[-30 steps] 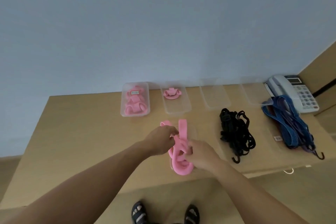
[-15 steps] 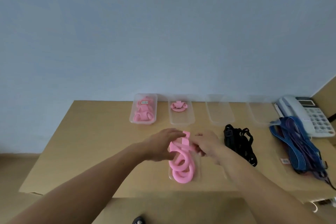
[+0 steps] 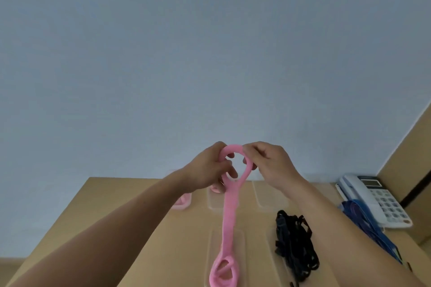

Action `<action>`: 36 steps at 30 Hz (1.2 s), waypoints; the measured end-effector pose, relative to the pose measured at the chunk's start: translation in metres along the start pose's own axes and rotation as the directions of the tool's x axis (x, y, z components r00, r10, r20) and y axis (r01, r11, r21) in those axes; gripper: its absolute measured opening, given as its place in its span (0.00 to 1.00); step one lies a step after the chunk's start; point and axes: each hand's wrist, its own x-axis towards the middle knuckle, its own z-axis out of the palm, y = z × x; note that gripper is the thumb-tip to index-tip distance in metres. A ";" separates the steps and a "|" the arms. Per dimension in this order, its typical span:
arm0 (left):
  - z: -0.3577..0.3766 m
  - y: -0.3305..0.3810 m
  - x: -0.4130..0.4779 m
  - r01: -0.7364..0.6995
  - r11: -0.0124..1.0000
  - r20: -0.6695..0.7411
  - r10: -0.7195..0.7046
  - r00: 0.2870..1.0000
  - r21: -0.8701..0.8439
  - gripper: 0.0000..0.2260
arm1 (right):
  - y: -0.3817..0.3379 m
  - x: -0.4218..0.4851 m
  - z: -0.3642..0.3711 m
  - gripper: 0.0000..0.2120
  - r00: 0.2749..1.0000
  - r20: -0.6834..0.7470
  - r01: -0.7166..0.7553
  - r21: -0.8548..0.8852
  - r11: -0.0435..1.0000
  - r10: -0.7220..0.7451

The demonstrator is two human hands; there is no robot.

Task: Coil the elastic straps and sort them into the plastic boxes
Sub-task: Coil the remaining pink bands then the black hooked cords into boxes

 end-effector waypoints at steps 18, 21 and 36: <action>-0.020 0.035 -0.021 0.165 0.897 0.180 -0.097 0.979 -0.411 0.15 | -0.025 0.006 0.001 0.04 0.974 -0.011 0.227 0.029 0.973 -0.227; -0.018 0.037 -0.020 0.165 0.887 0.158 -0.106 0.982 -0.431 0.18 | -0.026 0.006 0.002 0.08 0.962 -0.006 0.271 0.017 0.962 -0.271; -0.016 0.020 -0.020 -0.021 0.972 0.015 0.025 1.000 -0.234 0.09 | -0.020 0.004 -0.002 0.03 0.983 0.104 0.153 -0.022 0.988 -0.150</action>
